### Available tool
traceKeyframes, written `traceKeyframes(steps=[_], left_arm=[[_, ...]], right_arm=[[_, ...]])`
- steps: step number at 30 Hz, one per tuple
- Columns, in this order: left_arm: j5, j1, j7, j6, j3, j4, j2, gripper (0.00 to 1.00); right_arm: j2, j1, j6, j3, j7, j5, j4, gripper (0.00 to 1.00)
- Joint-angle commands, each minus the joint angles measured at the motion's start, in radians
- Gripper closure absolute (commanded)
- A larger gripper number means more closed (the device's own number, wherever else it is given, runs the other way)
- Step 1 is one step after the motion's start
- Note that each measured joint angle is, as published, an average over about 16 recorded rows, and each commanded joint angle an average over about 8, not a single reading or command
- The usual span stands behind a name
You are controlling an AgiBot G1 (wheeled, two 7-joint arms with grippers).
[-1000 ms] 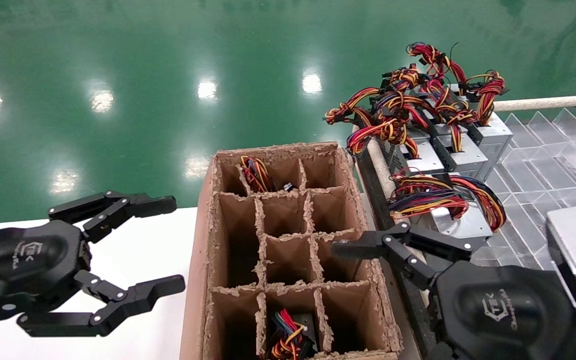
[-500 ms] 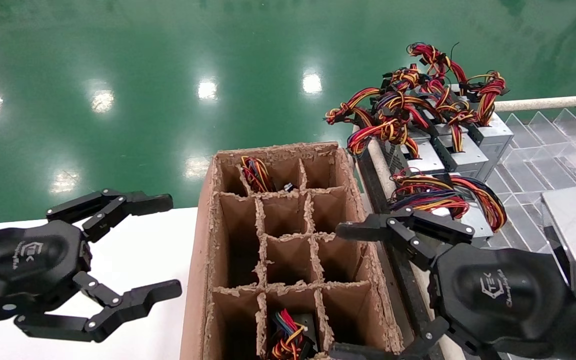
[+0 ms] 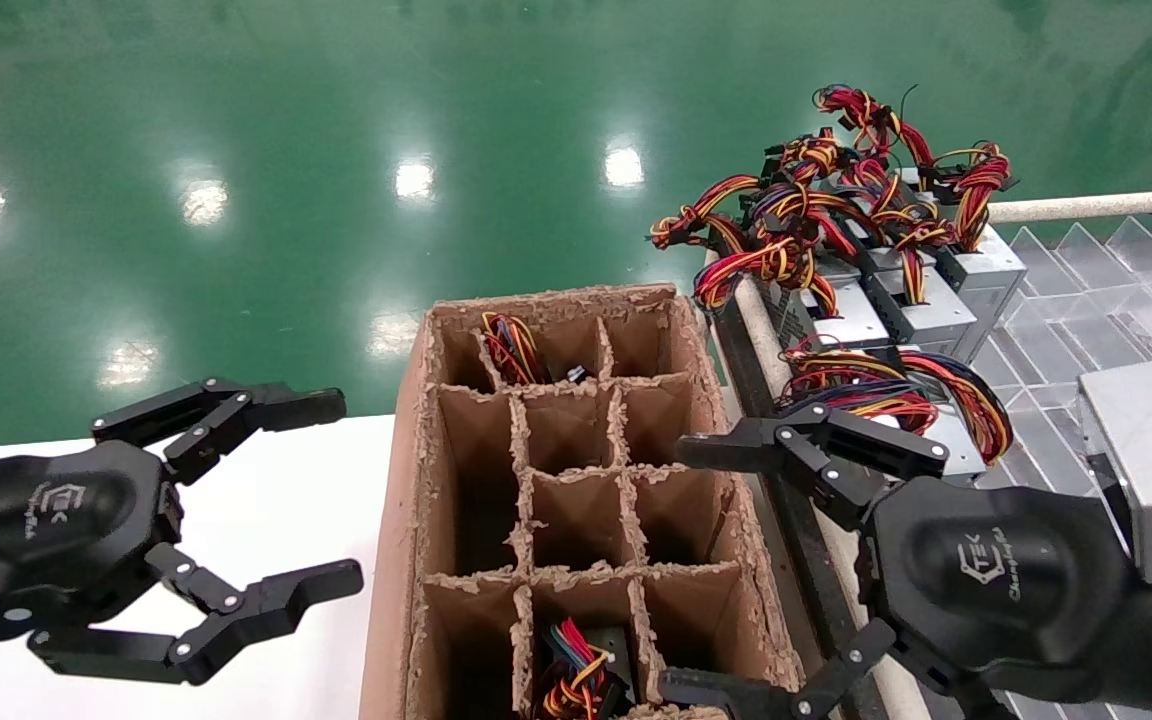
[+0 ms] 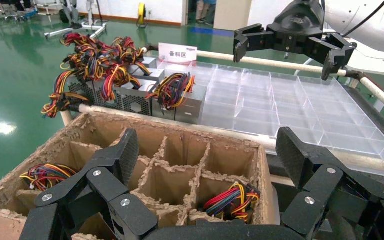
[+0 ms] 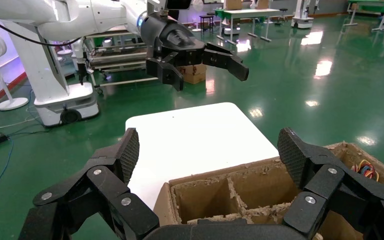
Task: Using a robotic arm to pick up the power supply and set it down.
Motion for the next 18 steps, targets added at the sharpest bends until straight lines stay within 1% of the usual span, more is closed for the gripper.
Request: traceKeyframes(steps=[1, 18], left_arm=[[0.000, 0.000, 0.000, 0.000, 0.000, 0.000, 0.000, 0.00], [0.000, 0.000, 0.000, 0.000, 0.000, 0.000, 0.000, 0.00]], right_arm=[[0.000, 0.001, 0.000, 0.000, 0.000, -0.001, -0.001, 0.00], [-0.001, 0.003, 0.001, -0.001, -0.001, -0.002, -0.003, 0.00]])
